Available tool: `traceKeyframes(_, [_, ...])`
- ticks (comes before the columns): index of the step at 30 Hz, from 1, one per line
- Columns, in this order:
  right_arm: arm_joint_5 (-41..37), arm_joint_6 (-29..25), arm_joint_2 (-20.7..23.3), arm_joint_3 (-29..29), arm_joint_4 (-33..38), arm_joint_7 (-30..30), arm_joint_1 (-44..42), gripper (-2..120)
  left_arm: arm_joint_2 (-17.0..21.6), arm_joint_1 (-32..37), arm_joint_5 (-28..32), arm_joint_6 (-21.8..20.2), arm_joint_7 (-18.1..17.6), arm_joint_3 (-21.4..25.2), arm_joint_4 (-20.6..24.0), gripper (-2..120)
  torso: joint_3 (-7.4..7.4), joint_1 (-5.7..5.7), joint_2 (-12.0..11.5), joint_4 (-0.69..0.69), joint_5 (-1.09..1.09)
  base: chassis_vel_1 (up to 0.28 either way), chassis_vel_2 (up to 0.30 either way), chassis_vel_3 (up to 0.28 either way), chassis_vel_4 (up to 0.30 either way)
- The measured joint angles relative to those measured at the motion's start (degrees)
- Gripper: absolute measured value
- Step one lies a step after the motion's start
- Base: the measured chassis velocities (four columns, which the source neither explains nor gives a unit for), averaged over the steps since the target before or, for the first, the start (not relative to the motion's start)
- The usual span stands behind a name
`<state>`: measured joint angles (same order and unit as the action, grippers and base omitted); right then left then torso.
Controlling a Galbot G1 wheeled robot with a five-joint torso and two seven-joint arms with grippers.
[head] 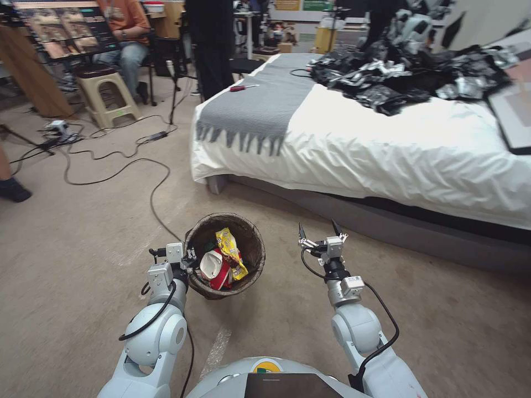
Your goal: Pick up the trash bin, then pick up the garbage from the floor and place it into the trash bin.
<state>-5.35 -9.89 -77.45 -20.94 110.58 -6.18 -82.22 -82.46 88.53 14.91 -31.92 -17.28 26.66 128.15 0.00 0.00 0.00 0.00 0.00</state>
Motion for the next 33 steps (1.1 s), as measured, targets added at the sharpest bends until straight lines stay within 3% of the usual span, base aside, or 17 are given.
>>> traceKeyframes(33, [0.6,-0.5,0.4,0.0,-1.9,1.1,0.1,100,0.4,-1.2,3.7,-0.7,-0.4,4.4,2.0,4,0.00,0.00,0.0,0.00,0.00,0.121,0.122,0.126,0.126])
